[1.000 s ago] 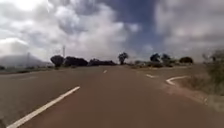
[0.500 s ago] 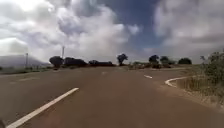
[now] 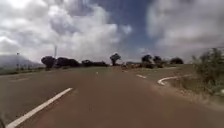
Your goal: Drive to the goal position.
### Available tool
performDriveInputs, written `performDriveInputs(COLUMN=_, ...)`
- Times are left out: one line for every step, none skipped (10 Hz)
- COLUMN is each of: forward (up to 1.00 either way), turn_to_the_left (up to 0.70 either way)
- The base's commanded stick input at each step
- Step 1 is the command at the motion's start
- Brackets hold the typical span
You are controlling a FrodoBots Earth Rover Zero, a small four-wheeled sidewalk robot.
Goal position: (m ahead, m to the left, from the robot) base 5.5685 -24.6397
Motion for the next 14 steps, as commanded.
performDriveInputs(forward=1.0, turn_to_the_left=0.0)
performDriveInputs(forward=1.0, turn_to_the_left=0.0)
performDriveInputs(forward=1.0, turn_to_the_left=0.0)
performDriveInputs(forward=1.0, turn_to_the_left=0.0)
performDriveInputs(forward=1.0, turn_to_the_left=0.0)
performDriveInputs(forward=1.0, turn_to_the_left=0.0)
performDriveInputs(forward=1.0, turn_to_the_left=0.0)
performDriveInputs(forward=1.0, turn_to_the_left=0.0)
performDriveInputs(forward=1.0, turn_to_the_left=0.0)
performDriveInputs(forward=1.0, turn_to_the_left=0.0)
performDriveInputs(forward=1.0, turn_to_the_left=0.0)
performDriveInputs(forward=1.0, turn_to_the_left=0.0)
performDriveInputs(forward=1.0, turn_to_the_left=-0.02)
performDriveInputs(forward=1.0, turn_to_the_left=-0.23)
